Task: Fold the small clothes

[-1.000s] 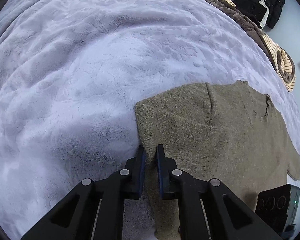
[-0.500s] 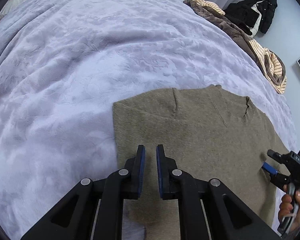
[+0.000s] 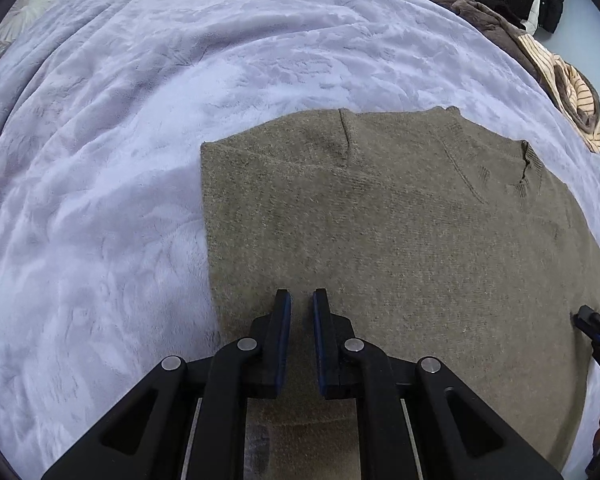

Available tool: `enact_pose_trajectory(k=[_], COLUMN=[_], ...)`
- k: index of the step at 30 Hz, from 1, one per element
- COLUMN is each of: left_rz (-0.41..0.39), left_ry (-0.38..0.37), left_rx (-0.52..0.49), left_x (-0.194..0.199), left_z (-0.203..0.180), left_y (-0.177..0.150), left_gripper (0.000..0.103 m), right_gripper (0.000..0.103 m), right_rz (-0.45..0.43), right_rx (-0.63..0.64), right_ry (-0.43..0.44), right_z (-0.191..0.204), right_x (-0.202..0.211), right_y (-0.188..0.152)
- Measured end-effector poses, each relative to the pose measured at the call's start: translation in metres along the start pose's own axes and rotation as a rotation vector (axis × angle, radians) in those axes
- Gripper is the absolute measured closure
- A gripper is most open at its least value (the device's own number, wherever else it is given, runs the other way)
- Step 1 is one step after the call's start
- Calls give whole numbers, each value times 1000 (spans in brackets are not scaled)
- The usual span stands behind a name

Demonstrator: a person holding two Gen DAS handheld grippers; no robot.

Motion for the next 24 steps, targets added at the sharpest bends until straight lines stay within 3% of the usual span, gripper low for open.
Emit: enact_pose_trajectory(k=[4, 6, 8, 11, 12, 13, 15, 17, 24], left_rz=[31, 51, 70, 84, 90, 92, 63, 32, 70], left_ry=[-24, -41, -54, -61, -53, -41, -22, -21, 7], left_rx=[-7, -21, -43, -86, -103, -116, -122, -147, -181], left_x=[9, 13, 15, 18, 17, 17, 22, 26, 15], left_z=[-22, -40, -61, -91, -101, -109, -121, -134, -161], left_y=[-16, -27, -37, -53, -58, -62, -71, -76, -88], left_gripper=[90, 90, 90, 90, 84, 49, 0, 0, 0], right_gripper=[89, 82, 65, 60, 60, 60, 59, 59, 59], right_rz=[44, 54, 56, 58, 59, 61, 61, 62, 51], right_rx=[63, 93, 118, 144, 151, 158, 161, 158, 100], right_ry=[-7, -22, -29, -36, -38, -39, -38, -37, -20], right_z=[0, -1, 0, -1, 0, 0, -3, -8, -42], right_x=[13, 19, 24, 33, 33, 35, 39, 43, 59], right_y=[-18, -26, -32, -37, -38, -39, -40, -41, -42])
Point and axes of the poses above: each gripper's, at about its wrist camera, not at the fingertips, and x roughly against the way its jaws point, z to its left, y to its top, the point moved 3 cm from there along -x, roughly the way its jaws point, and after that the axes turned 11 degrees about x, right-handed, at the moved point
